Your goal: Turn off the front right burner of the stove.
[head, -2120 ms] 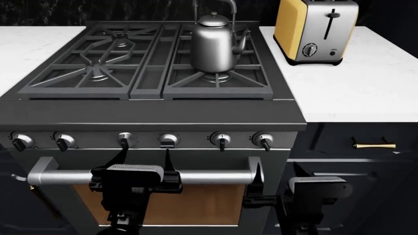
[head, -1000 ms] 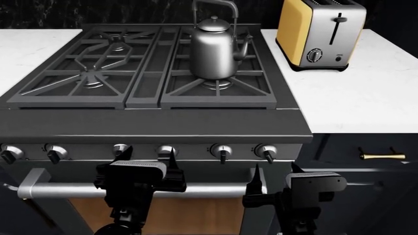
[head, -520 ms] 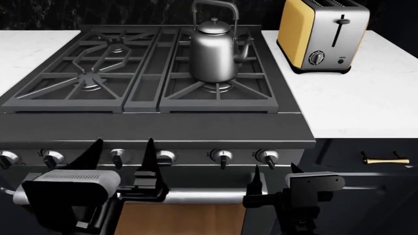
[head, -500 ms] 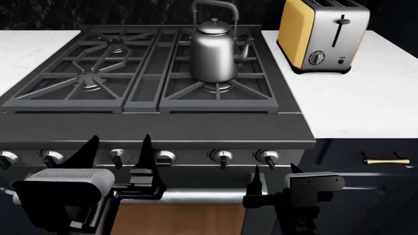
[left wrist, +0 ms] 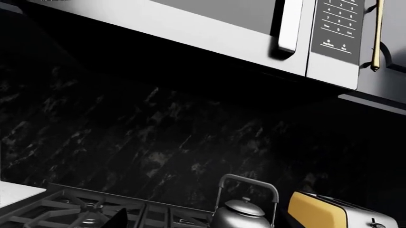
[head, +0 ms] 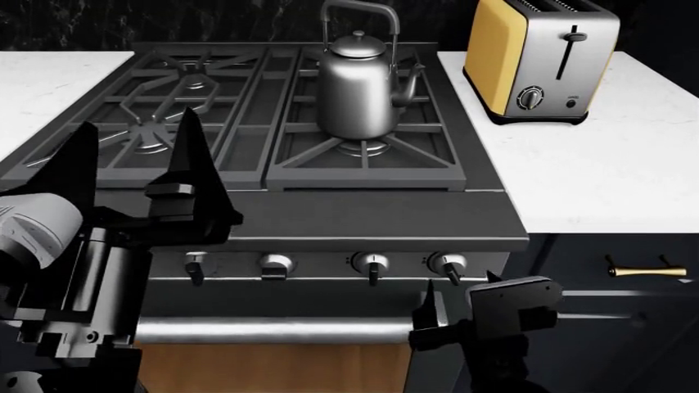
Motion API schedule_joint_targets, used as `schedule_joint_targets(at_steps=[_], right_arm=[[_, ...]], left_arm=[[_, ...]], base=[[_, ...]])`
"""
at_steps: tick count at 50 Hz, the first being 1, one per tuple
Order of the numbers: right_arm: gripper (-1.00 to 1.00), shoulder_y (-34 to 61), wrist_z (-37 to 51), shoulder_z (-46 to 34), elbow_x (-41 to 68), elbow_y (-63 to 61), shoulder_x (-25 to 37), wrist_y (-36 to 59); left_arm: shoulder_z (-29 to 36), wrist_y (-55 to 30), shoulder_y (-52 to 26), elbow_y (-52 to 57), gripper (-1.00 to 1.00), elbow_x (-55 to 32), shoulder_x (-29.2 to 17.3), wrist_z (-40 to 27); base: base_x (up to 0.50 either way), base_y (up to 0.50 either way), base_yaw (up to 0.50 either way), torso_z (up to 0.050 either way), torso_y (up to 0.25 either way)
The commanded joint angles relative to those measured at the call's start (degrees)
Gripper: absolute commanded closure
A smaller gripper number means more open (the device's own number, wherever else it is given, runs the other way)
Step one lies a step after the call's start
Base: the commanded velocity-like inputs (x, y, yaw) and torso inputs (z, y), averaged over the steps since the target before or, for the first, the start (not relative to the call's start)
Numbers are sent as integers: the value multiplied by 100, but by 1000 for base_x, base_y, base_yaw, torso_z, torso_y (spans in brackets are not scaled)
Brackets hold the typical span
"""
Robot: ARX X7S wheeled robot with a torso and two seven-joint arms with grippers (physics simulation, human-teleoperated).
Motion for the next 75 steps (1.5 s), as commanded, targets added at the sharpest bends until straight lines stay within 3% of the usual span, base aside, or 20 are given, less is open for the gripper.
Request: schedule_joint_targets(at_steps=[1,13,14,45,59,75], right_arm=[[-100,552,-90,-453,-358,244,212,465],[-100,724,-178,-601,-413,476,267,533],[100,722,-178,-600,-409,472,269,528],[100,700,-116,-559,-322,368,296,547],[100,485,-262,378,638,786,-101,-480],[100,364,-495,1256,2104,664,-574,-583]], left_arm=[[239,220,-213,-286,-100,108,71,71],[321,330,-129,-410,-100,232,101,176],[325,335,-126,-420,-100,236,103,181],[398,417,-29,-425,-100,213,76,210],[450,386,-57,-398,-100,217,42,186],[473,380,-84,-377,-100,193,3,167]], base=[[0,0,0,0,0],[0,0,0,0,0],[0,0,0,0,0],[0,0,0,0,0],[1,0,0,0,0],[1,0,0,0,0]])
